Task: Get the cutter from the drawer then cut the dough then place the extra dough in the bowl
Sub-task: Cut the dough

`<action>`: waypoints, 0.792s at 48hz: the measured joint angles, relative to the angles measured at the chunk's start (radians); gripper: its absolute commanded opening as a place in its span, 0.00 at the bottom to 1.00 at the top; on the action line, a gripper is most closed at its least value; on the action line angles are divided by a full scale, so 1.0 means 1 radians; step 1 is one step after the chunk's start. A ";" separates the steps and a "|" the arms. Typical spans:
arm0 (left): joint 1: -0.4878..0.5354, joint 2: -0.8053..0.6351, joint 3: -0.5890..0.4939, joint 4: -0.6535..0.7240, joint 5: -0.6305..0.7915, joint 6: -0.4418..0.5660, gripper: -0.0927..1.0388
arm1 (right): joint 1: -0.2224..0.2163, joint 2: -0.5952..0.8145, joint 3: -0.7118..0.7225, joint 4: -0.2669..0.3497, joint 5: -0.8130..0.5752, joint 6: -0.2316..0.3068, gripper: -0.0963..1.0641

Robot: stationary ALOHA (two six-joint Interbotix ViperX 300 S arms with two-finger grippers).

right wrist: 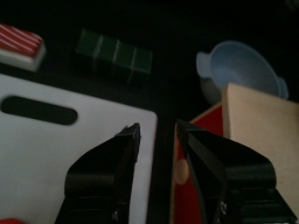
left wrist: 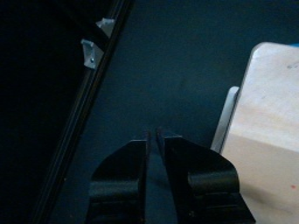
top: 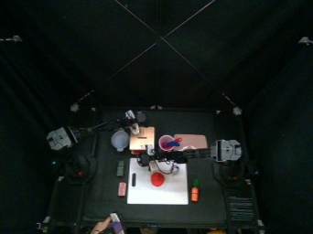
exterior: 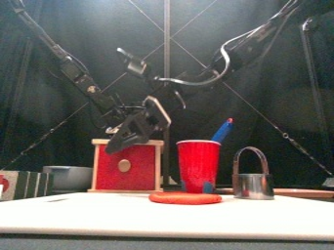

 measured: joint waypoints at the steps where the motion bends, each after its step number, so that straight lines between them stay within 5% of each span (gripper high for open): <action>1: 0.000 -0.006 0.000 0.000 -0.008 0.000 0.60 | 0.003 -0.023 0.015 0.008 0.005 0.002 0.75; 24: -0.038 -0.138 0.069 -0.124 -0.244 0.002 0.60 | 0.026 -0.425 0.397 0.155 0.291 0.002 0.75; 38: -0.140 -0.141 0.144 -0.169 -0.492 0.003 0.60 | 0.063 -0.462 0.465 0.209 0.413 -0.018 0.76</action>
